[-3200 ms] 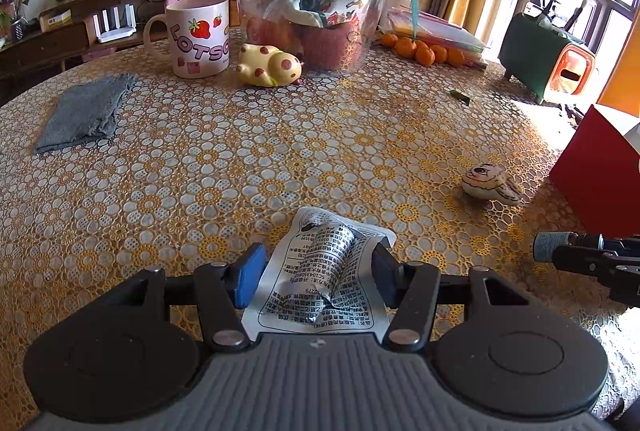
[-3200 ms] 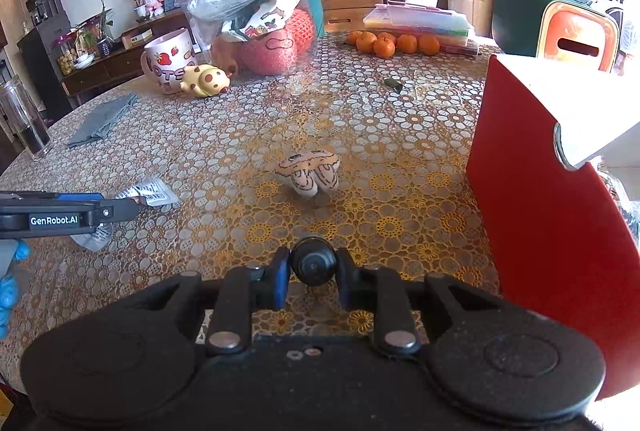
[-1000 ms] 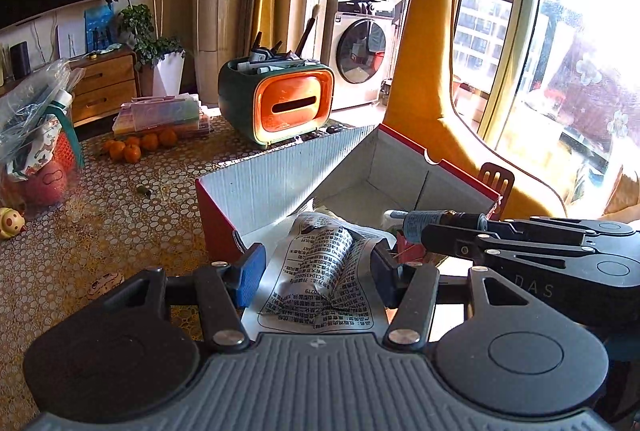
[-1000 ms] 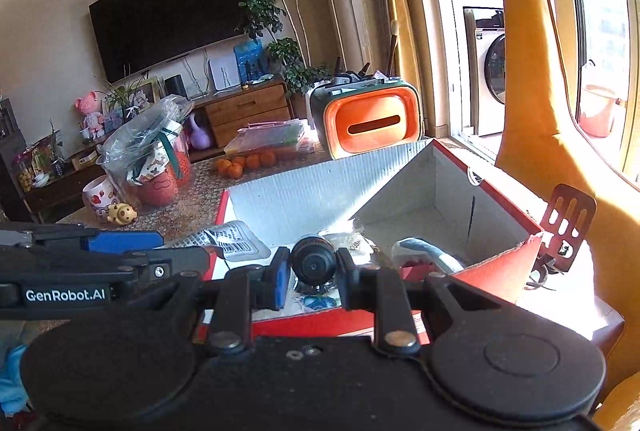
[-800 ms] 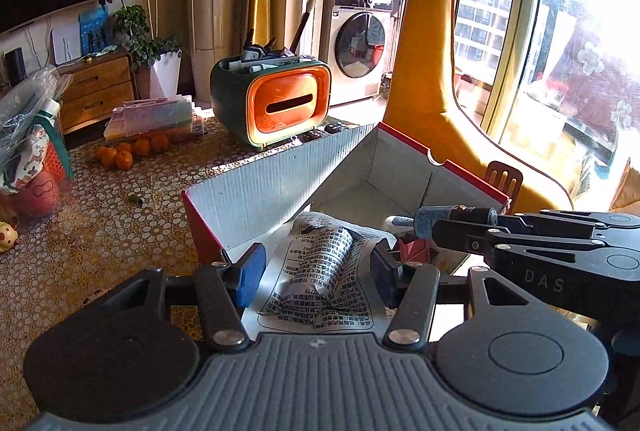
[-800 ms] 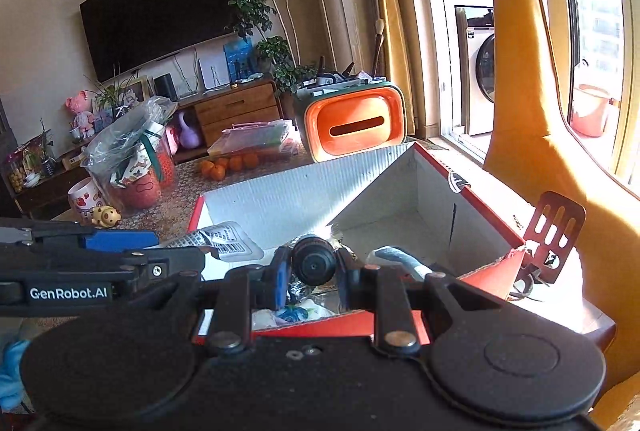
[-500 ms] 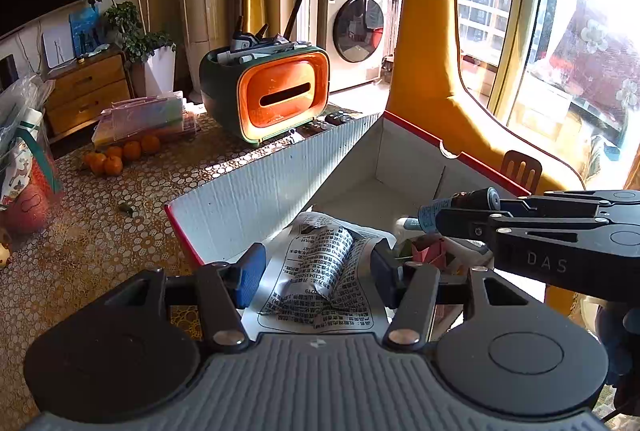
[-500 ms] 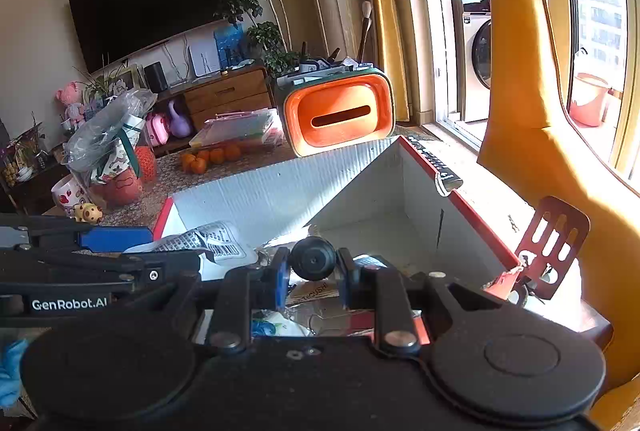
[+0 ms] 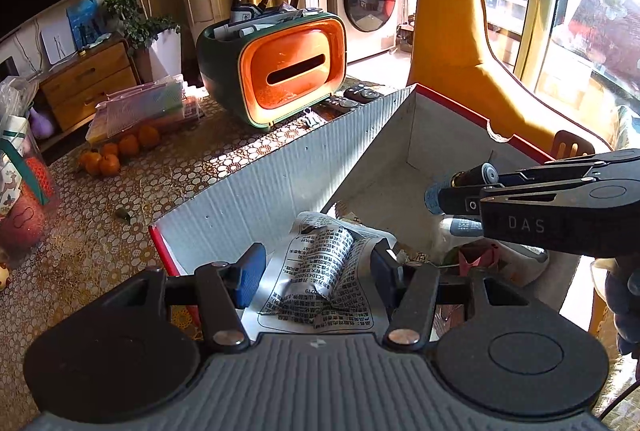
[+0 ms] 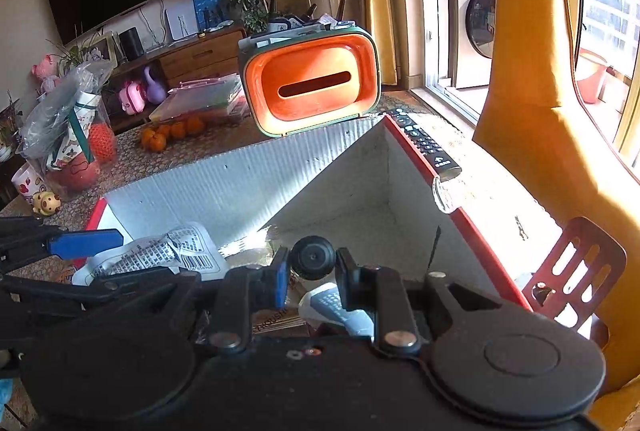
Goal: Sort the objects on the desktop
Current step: 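Lower and open left tool to drop the blister pack while right tool releases the bottle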
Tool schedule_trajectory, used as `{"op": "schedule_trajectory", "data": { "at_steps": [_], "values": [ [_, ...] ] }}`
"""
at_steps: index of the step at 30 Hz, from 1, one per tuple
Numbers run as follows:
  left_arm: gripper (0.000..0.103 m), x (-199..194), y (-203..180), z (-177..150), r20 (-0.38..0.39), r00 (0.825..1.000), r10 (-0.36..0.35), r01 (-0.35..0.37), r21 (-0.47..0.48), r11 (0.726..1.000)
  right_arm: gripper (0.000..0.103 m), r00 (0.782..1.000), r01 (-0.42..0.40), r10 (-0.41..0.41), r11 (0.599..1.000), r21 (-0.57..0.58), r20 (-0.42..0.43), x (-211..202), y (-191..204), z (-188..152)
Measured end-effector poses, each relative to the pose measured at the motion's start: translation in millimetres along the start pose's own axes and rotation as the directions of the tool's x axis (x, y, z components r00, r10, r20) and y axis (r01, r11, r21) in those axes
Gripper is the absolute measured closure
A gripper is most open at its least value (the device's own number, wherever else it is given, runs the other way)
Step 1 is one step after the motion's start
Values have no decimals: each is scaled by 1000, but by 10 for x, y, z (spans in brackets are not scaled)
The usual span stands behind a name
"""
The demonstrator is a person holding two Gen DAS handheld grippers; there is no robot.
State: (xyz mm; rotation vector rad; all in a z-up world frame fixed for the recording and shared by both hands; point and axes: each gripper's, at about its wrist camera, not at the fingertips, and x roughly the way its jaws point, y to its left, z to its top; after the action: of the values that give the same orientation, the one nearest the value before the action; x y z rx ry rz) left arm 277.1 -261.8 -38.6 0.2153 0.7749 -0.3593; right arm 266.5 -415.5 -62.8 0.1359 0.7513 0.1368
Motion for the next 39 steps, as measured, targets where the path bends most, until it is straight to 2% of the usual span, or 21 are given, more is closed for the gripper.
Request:
{"op": "schedule_trajectory", "data": {
  "at_steps": [13,21,29,35,39],
  "values": [
    [48,301,-25,13,-91,995,-33,34,11,999,80,993,14,-13,1000,10,-116,310,-88,103],
    [47,404,-32,13,-131,990,-55,56,8,998,80,987,16,-16,1000,3,-157,375,-90,116],
    [45,484,-2,46,-198,976,-89,89,-9,996,77,984,17,-18,1000,-8,-177,392,-72,129],
    [45,419,20,31,-192,977,-97,95,-19,995,73,984,23,-26,1000,-16,-178,358,-61,121],
    [40,303,19,18,-159,981,-115,113,-20,993,64,986,9,-10,1000,-6,-167,304,-49,121]
  ]
}}
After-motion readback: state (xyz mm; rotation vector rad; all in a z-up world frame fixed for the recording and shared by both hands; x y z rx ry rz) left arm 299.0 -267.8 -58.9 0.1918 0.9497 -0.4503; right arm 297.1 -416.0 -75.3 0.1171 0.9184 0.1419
